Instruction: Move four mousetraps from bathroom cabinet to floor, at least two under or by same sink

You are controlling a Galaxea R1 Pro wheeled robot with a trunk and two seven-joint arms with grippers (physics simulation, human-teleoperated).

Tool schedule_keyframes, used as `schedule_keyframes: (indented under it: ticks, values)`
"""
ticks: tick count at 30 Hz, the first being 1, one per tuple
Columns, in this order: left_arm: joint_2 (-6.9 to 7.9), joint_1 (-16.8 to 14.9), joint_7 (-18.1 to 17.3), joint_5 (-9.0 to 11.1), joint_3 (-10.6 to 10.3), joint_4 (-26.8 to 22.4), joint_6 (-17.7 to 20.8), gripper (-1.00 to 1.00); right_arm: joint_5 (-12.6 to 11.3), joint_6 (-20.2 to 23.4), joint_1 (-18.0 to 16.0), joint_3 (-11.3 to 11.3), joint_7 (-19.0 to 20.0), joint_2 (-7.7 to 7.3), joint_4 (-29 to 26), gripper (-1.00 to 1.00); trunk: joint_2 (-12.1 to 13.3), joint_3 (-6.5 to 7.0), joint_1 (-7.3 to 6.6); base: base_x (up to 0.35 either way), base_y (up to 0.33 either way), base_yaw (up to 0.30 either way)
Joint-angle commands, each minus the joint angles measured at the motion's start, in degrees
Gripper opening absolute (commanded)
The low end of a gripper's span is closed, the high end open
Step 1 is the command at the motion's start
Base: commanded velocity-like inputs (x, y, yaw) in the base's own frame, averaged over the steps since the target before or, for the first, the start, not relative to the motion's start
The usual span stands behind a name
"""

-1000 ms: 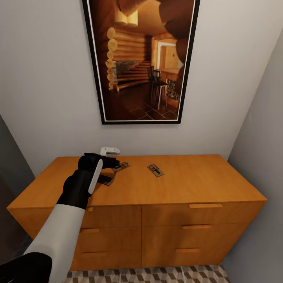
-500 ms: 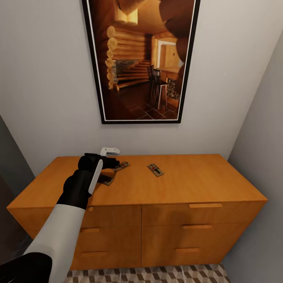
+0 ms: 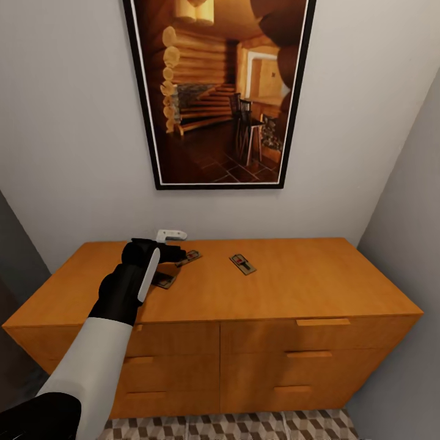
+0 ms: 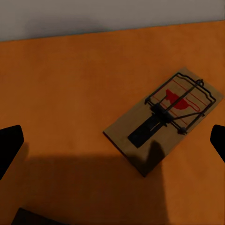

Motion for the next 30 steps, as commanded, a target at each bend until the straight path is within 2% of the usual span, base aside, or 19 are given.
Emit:
schedule_keyframes:
  ticks: [1, 26, 30]
  values:
    - [-0.01, 0.0, 0.2, -0.1, -0.1, 0.0, 0.2, 1.0, 0.2, 0.0, 0.0, -0.1, 0.0, 0.01, -0.1, -1.0, 0.0, -0.13, 0.0, 0.028, 0.0, 0.0]
    - [-0.01, 0.3, 0.2, -0.1, -0.2, -0.1, 0.2, 1.0, 0.3, -1.6, 0.0, -0.1, 0.1, 0.21, -0.1, -1.0, 0.0, -0.34, 0.0, 0.025, -0.014, -0.001]
    - [-0.01, 0.3, 0.2, -0.1, -0.2, -0.1, 0.2, 1.0, 0.3, -1.6, 0.0, -0.1, 0.1, 0.19, -0.1, -1.0, 0.0, -0.25, 0.0, 0.0, 0.0, -0.161]
